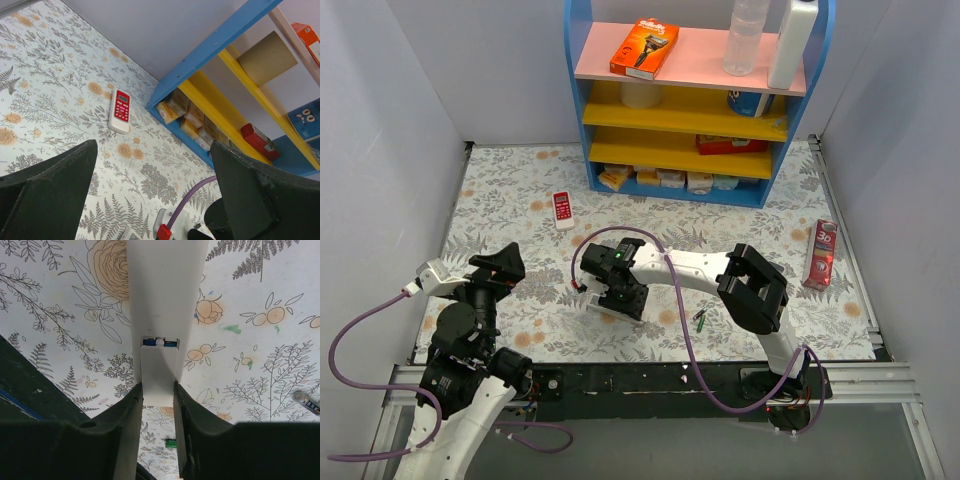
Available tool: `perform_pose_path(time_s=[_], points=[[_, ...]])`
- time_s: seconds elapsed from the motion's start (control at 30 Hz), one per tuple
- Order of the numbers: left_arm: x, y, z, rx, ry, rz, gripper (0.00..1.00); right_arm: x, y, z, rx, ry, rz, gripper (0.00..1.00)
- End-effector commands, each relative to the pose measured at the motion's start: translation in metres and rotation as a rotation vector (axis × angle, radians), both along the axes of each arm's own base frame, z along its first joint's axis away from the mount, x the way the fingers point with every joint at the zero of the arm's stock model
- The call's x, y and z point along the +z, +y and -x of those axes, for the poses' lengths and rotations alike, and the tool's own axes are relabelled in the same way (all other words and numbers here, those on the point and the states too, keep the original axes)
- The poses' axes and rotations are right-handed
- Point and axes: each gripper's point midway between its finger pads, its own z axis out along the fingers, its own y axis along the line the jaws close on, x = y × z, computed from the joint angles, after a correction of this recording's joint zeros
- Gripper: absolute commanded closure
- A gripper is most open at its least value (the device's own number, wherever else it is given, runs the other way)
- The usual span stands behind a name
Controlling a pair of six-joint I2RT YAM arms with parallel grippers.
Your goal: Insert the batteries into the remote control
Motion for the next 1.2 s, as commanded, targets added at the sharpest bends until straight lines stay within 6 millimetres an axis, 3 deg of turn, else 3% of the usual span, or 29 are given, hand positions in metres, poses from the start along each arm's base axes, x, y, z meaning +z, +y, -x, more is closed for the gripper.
perform_pose_path(time_s=[0.0, 0.87, 1.17], points=[[-0.004, 0.003, -0.002, 0.021, 0.019, -0.015, 0.02, 0.008, 0.015, 0.003, -0.001, 0.017, -0.056, 0.63], [-0.005, 0.003, -0.002, 0.020, 0.020, -0.014, 0.02, 0.017, 0.010, -0.009, -0.057, -0.057, -0.046, 0.60], [-0.005, 0.003, -0.002, 0.020, 0.020, -0.012, 0.02, 0.022, 0.014, -0.003, -0.044, -0.030, -0.075, 0.60]])
